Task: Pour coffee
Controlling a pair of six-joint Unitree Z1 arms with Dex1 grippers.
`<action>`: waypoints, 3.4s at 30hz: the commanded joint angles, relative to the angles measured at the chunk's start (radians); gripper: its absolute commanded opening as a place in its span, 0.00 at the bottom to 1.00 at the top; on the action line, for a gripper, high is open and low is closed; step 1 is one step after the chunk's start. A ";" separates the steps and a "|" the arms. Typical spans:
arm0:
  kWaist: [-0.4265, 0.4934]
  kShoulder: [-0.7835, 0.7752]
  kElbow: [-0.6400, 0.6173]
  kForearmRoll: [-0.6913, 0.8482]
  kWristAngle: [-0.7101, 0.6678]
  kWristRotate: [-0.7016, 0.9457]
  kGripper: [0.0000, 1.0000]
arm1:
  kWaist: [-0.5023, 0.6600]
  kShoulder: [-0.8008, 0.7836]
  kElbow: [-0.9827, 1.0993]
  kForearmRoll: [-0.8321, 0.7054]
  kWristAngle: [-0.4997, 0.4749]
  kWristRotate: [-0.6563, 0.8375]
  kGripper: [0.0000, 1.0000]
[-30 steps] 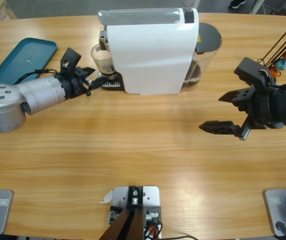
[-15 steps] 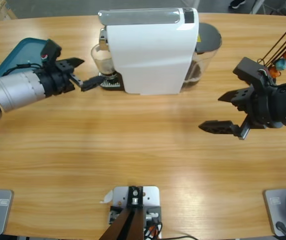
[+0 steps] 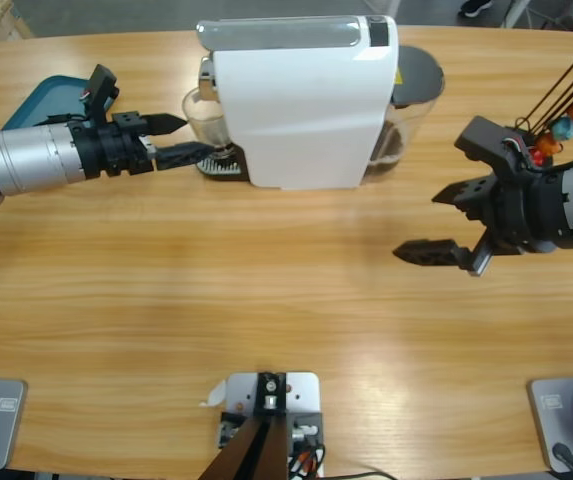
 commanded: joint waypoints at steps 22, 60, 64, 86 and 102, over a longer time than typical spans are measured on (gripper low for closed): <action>0.022 0.139 -0.142 0.001 -0.066 -0.070 0.82 | 0.008 0.053 -0.007 0.014 -0.007 0.014 1.00; 0.016 0.036 -0.157 0.176 -0.048 -0.055 0.39 | 0.008 0.043 -0.006 0.014 -0.005 0.014 1.00; 0.023 -0.028 -0.121 0.177 -0.024 -0.053 0.39 | 0.008 0.043 -0.006 0.014 -0.005 0.014 1.00; 0.109 -0.375 0.014 0.318 0.454 0.044 0.39 | 0.008 0.012 0.002 0.011 -0.005 0.014 1.00; 0.444 -0.199 -0.012 0.239 0.443 -0.057 0.39 | 0.008 0.021 0.004 0.005 0.008 0.014 1.00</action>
